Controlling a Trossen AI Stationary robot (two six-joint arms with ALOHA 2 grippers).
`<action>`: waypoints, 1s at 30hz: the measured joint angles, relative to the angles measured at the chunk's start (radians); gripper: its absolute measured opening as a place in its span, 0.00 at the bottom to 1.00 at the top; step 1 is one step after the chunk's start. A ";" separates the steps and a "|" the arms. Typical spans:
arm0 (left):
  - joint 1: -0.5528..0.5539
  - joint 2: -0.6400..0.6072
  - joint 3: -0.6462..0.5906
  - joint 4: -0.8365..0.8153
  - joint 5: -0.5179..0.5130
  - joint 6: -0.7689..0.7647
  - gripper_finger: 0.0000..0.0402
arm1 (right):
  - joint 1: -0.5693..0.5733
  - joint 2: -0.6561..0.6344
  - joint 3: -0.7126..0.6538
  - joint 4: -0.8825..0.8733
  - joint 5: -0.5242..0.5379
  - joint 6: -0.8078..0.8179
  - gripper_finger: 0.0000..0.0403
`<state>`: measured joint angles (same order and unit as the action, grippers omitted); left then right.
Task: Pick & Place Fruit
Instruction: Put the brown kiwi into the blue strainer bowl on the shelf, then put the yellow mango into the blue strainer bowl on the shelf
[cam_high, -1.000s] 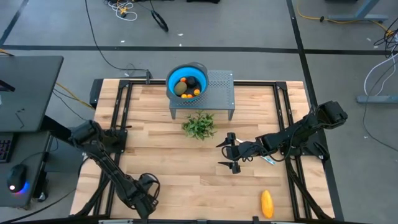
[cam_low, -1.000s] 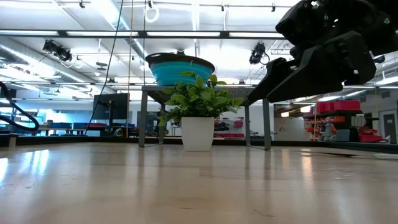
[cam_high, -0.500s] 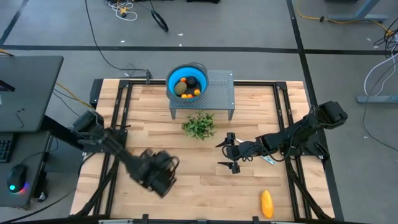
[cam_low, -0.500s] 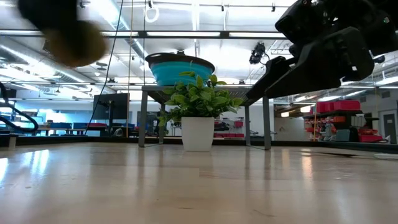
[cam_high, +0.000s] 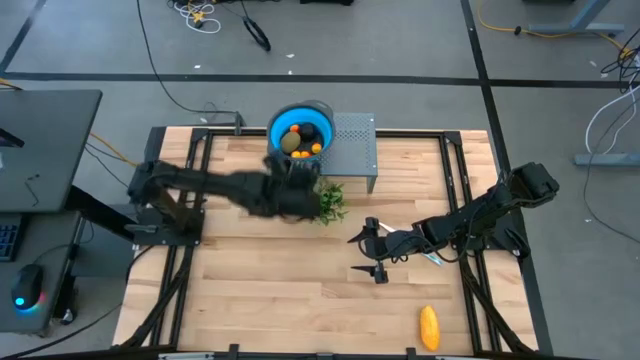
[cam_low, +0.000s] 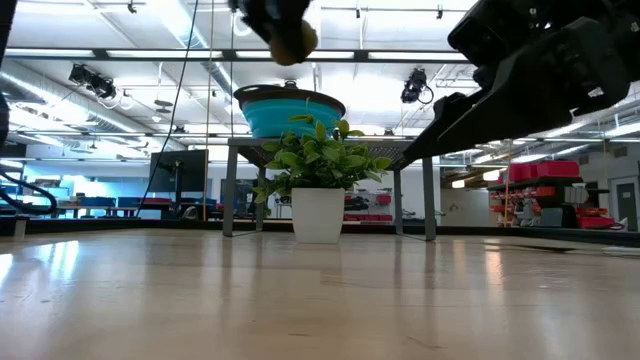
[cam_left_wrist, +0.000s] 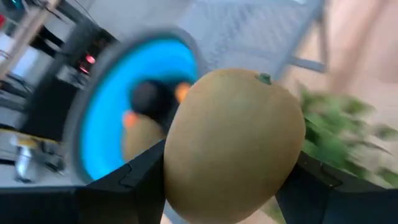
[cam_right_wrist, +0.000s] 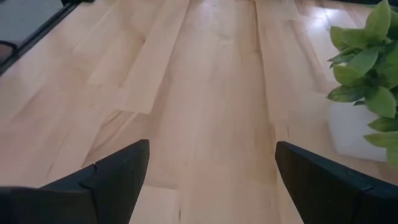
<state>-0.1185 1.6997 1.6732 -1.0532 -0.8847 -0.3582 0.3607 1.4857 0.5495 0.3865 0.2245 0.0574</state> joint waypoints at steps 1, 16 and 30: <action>0.035 0.000 0.015 0.023 0.005 0.063 0.61 | 0.001 0.000 0.000 0.000 0.000 0.015 0.89; 0.400 -0.002 0.043 0.248 0.380 0.366 0.64 | 0.012 0.000 0.000 -0.028 0.007 0.088 0.89; 0.472 -0.018 0.040 0.253 0.483 0.376 0.93 | 0.020 0.000 0.000 -0.022 0.016 0.195 0.89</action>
<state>0.3539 1.6819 1.7134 -0.8002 -0.4020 0.0179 0.3809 1.4860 0.5495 0.3641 0.2404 0.2524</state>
